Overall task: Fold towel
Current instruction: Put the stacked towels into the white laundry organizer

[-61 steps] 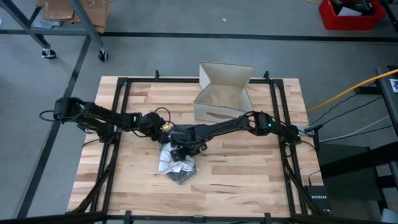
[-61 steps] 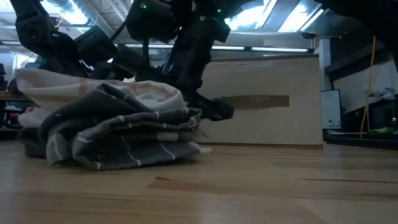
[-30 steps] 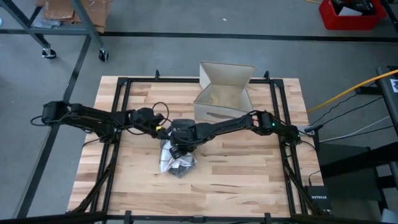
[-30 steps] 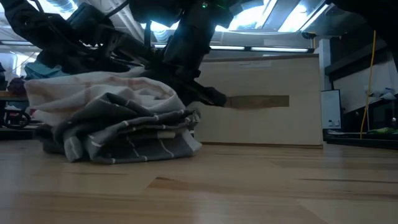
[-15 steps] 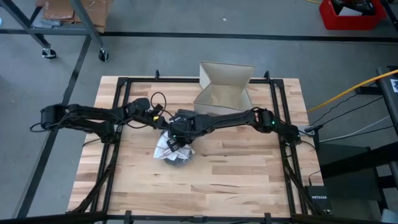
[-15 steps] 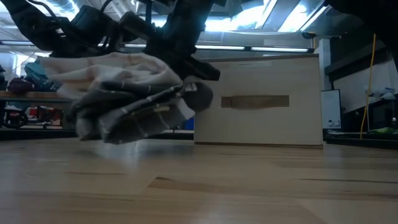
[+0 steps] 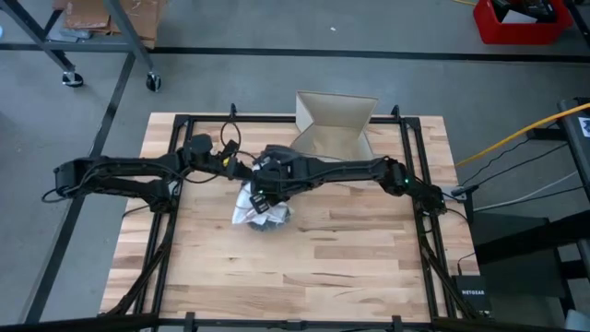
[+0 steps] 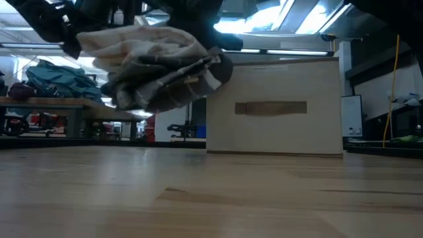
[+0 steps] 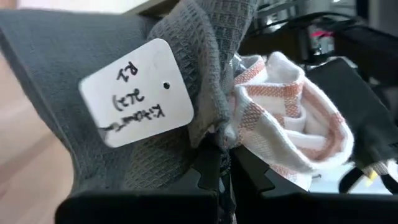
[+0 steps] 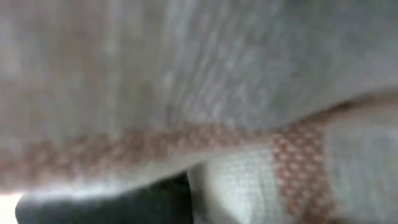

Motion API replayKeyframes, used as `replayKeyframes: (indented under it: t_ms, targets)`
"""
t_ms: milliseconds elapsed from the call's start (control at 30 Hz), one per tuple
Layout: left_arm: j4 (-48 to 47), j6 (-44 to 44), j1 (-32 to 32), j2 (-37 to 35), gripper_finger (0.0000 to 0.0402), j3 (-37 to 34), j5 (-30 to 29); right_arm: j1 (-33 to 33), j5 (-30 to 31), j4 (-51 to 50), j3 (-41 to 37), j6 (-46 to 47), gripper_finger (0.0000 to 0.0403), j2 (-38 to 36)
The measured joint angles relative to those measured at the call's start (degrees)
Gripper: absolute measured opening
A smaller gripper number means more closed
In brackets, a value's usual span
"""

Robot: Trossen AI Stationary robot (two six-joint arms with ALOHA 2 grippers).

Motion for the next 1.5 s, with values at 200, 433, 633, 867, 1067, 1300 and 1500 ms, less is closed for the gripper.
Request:
replayKeyframes:
  t_ms: [200, 433, 633, 867, 1067, 1300, 1500]
  targets:
    - [-0.64, 1.63, 0.93, 0.47, 0.0003, 5.47, -0.1, -0.31, 3.64, -3.7, -0.56, 0.35, 0.008, -3.42]
    - [-0.4, 1.65, 2.25, 3.69, 0.0003, 12.04, 0.31, -0.69, 7.79, -5.8, -0.03, 1.96, 0.008, -7.5]
    - [-0.78, 1.76, 2.12, 6.58, 0.0003, 18.55, 0.59, -1.07, 8.87, -5.96, 0.01, 2.41, 0.008, -10.98]
    - [-1.52, 1.69, 2.29, 12.36, 0.0003, 26.69, 0.84, -1.17, 12.13, -8.48, 0.01, 2.66, 0.008, -14.51]
    - [-1.99, 1.87, 2.32, 18.69, 0.0003, 34.46, 1.33, -1.48, 15.24, -14.2, 0.01, 5.0, 0.008, -16.88]
    - [-2.2, 1.6, 3.51, 24.0, 0.0003, 42.44, 1.99, -4.5, 16.1, -15.76, 0.01, 4.75, 0.008, -19.52]
    - [-1.91, 1.47, 6.97, 25.05, 0.0003, 45.73, 2.08, -9.35, 16.21, -14.51, 0.01, 1.29, 0.0079, -21.67]
